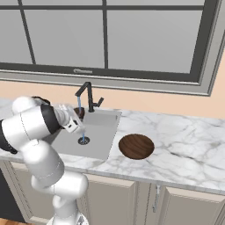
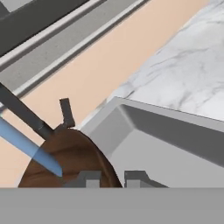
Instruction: Rinse each bowl for a few seconds and place them down in the sink or on the counter.
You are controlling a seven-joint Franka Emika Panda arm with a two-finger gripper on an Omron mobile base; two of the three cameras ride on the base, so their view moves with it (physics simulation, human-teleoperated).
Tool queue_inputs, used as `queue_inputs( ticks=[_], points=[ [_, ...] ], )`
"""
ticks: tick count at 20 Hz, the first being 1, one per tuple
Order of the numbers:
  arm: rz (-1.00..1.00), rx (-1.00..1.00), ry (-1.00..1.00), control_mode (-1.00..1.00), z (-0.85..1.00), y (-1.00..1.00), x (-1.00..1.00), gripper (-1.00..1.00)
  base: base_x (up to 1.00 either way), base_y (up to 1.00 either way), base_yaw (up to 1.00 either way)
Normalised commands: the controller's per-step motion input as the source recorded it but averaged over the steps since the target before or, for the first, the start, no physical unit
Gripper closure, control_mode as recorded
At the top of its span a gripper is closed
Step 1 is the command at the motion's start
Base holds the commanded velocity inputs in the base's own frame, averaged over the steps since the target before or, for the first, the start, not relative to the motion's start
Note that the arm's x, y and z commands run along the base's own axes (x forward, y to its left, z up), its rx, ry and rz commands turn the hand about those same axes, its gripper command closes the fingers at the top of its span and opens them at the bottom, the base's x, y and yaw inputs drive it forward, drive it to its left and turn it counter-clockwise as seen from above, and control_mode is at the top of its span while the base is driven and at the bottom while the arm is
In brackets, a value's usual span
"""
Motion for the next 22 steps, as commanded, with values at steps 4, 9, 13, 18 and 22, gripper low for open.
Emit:
queue_inputs(
  ticks=[4, 9, 13, 18, 22],
  points=[
    [-0.13, -0.03, -0.05, -1.0, 0.74, 0.42, -0.15, 1.0, 0.0, 0.0, 0.0],
    [-0.08, -0.03, -0.02, -1.0, 0.61, 0.62, -0.31, 1.0, 0.0, 0.0, 0.0],
    [-0.03, -0.07, 0.01, -1.0, 0.61, 0.72, -0.21, 1.0, 0.0, 0.0, 0.0],
    [-0.01, -0.12, 0.07, -1.0, 0.55, 0.69, -0.19, 1.0, 0.0, 0.0, 0.0],
    [0.0, -0.14, 0.19, -1.0, 0.43, 0.53, -0.18, 1.0, 0.0, 0.0, 0.0]
  ],
)
